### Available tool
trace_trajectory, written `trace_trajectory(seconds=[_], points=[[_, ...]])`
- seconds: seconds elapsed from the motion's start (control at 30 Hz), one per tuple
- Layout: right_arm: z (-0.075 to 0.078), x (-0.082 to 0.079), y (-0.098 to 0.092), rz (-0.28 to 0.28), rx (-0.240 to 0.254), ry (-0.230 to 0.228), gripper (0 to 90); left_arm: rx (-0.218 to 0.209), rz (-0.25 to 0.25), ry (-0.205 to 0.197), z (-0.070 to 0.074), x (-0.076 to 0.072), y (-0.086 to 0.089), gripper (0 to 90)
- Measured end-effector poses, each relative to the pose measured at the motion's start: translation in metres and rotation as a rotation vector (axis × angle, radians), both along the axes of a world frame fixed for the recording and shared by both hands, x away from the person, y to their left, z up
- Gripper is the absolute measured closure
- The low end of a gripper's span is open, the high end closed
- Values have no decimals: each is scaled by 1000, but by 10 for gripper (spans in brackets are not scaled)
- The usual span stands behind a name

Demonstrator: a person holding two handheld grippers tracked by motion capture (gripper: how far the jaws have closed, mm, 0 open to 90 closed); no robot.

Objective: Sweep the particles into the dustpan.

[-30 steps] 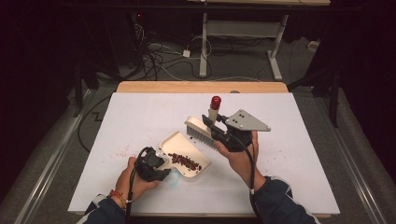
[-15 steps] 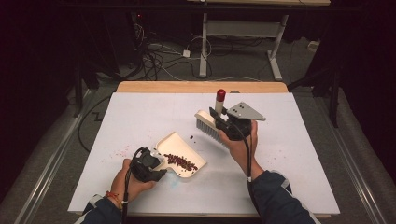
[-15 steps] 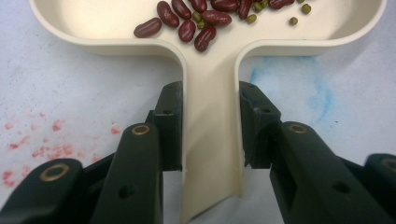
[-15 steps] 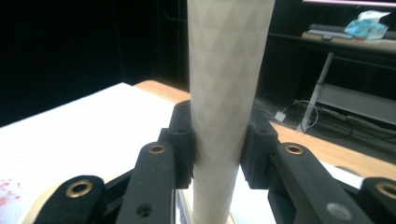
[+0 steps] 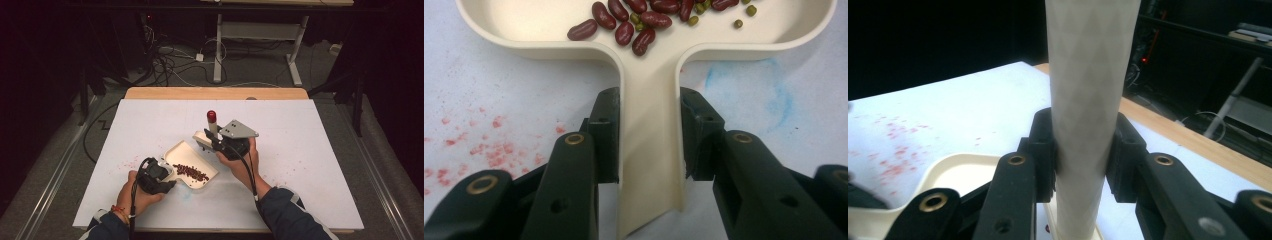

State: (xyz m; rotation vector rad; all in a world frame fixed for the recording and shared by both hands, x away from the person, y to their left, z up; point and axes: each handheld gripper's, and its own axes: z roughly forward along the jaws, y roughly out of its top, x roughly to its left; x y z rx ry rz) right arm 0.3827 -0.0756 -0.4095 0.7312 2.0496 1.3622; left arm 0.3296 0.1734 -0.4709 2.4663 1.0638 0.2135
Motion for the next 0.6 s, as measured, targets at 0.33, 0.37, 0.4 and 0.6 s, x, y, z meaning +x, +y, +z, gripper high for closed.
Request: trace_trajectory(seconds=[0.33, 0.37, 0.4, 0.6], points=[[15, -24, 6, 115, 47, 49, 702, -2, 5, 3, 0, 2, 2, 637], [19, -27, 5, 116, 47, 31, 702, -2, 5, 3, 0, 2, 2, 637], [22, -30, 5, 110, 46, 18, 702, 0, 5, 0, 0, 2, 2, 637], [27, -30, -4, 101, 48, -2, 701, 5, 2, -1, 0, 1, 1, 638]])
